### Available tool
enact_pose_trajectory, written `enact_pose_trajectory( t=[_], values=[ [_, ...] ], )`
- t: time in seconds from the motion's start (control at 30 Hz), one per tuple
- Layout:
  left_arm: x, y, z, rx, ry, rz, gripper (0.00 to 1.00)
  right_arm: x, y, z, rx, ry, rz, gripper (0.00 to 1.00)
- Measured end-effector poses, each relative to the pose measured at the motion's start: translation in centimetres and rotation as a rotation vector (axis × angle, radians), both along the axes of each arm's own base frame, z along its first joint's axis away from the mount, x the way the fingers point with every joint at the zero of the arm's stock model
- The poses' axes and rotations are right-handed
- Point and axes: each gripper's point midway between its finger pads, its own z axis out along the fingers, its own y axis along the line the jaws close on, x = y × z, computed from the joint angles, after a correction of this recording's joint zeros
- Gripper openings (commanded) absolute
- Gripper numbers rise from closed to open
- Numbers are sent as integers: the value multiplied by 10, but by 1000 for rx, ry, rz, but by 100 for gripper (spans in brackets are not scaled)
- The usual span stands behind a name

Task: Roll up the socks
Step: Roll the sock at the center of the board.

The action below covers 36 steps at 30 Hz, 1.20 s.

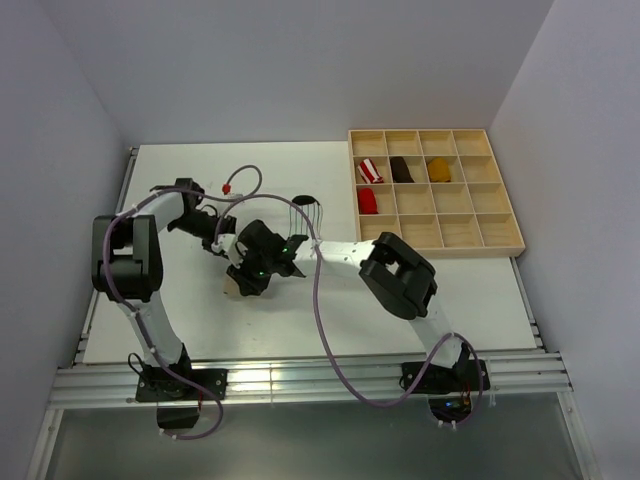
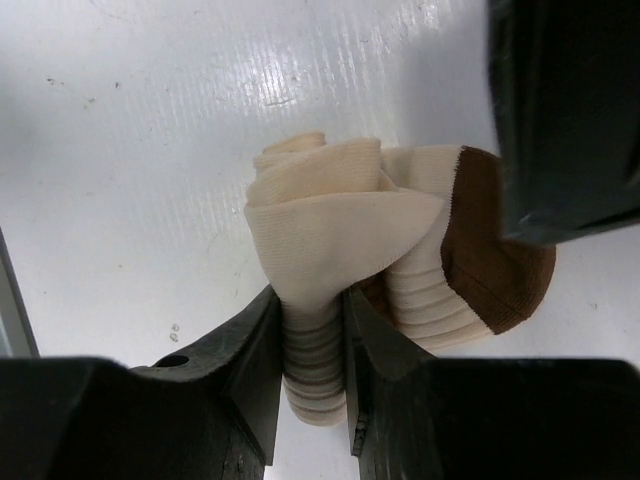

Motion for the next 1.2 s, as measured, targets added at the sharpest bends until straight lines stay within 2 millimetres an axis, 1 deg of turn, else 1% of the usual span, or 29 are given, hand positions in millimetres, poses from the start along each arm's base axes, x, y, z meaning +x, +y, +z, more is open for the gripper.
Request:
enact_pose_trajectory(
  t=[0.17,0.27,0.37,0.47,0.53,0.63,0.73,0.8,0.93,1.07,1.13,1.2],
  values=[
    [17,14,10,27,-124,81,33,3,2,0,1,41,1,17],
    [28,27,22,32,-205,148,33,4,1,0,2,70,0,17],
    [41,46,36,33,-279,237,32,6,1,0,3,106,-3,17],
    [51,62,45,32,-327,303,32,6,1,1,6,142,-2,17],
    [55,73,50,29,-356,345,32,7,1,1,11,169,-3,17],
    [56,84,56,26,-388,371,33,9,0,2,20,220,-2,17],
    [52,83,66,14,-440,344,36,11,-1,2,25,275,0,17],
    [47,79,73,7,-488,306,39,12,-1,2,25,310,1,17],
    [33,72,84,15,-610,202,46,14,-1,3,25,363,1,17],
    [11,56,85,28,-705,71,53,14,-1,2,23,402,0,18],
    [2,48,81,23,-717,12,54,15,-1,2,25,422,-1,18],
    [-6,41,76,14,-716,-52,68,15,-1,2,27,436,-1,18]
  ],
)
